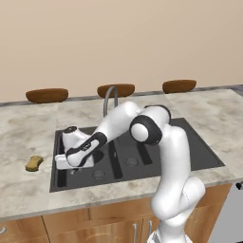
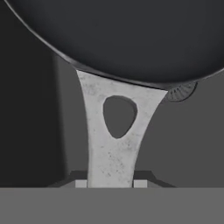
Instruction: Pick the pan and sponge and place them into the sink. Then turn on the water.
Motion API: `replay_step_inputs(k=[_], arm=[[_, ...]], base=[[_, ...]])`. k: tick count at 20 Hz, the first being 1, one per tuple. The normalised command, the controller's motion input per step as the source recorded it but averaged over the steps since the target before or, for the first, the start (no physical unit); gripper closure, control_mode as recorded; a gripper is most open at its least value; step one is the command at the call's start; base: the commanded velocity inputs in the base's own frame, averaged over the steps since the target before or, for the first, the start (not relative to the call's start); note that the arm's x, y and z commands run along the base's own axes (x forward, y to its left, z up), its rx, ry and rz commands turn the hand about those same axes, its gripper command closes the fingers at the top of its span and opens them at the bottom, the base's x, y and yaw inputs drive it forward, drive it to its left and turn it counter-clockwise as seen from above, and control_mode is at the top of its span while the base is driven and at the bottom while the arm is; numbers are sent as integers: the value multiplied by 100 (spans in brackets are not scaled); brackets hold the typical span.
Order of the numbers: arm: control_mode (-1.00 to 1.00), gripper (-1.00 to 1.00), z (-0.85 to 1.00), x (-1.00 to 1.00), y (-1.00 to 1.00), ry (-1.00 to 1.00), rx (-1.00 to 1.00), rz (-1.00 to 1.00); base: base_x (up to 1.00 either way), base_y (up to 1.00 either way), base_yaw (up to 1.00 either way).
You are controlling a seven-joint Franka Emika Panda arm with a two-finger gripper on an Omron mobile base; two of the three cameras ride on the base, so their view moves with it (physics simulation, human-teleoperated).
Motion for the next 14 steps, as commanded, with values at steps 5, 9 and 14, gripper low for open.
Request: replay_step_inputs(k=[5, 9, 14], arm=[[-100, 100, -71, 24, 33, 0, 3, -3], [-100, 100, -73, 20, 39, 0, 0, -3], [-100, 100, -80, 16, 51, 2, 0, -4]], base=[[0, 0, 0], [0, 0, 0], [0, 0, 0]])
